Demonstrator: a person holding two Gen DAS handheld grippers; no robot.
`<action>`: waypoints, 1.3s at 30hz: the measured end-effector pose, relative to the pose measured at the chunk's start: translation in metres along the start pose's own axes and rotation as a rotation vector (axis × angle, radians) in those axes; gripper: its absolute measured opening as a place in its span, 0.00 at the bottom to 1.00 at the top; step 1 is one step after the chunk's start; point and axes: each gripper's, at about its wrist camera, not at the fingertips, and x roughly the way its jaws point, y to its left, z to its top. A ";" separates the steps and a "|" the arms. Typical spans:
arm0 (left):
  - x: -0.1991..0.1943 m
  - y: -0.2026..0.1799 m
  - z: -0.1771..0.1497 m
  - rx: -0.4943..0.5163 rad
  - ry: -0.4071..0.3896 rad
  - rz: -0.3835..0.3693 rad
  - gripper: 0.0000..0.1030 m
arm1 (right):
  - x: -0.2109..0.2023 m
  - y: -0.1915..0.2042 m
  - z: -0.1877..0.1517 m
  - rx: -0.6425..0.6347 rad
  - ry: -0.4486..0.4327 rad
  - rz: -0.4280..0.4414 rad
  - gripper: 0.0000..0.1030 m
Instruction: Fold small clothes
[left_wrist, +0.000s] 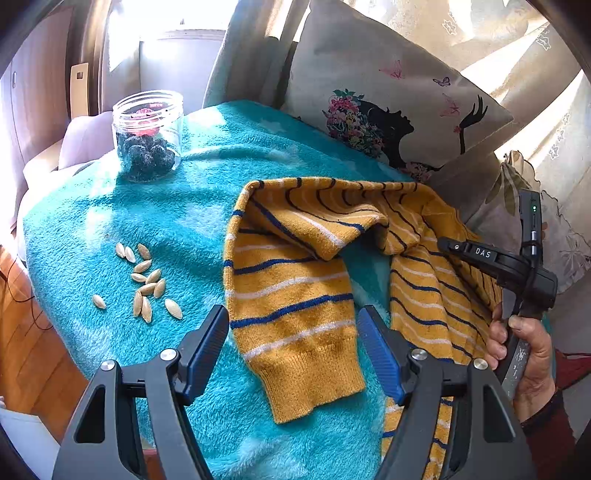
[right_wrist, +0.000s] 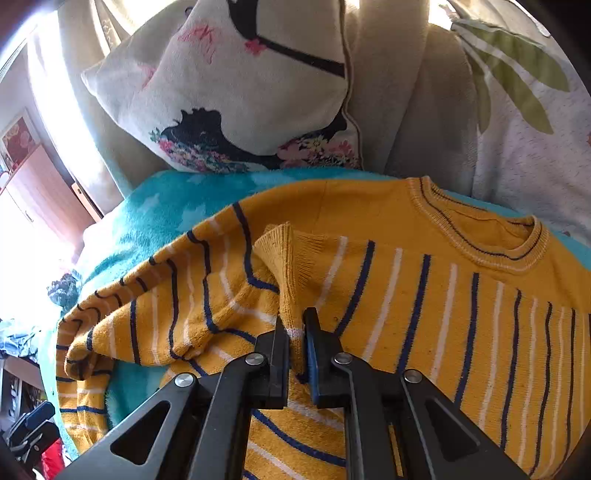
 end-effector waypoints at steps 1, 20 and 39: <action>-0.002 0.002 0.001 -0.004 -0.005 -0.004 0.70 | 0.002 0.004 -0.003 -0.009 0.012 0.040 0.23; -0.040 0.099 0.017 -0.225 -0.117 0.150 0.70 | -0.020 0.220 -0.106 -0.676 0.165 0.386 0.62; -0.053 0.055 0.024 -0.122 -0.129 0.087 0.70 | -0.095 0.082 0.034 -0.053 -0.086 0.501 0.09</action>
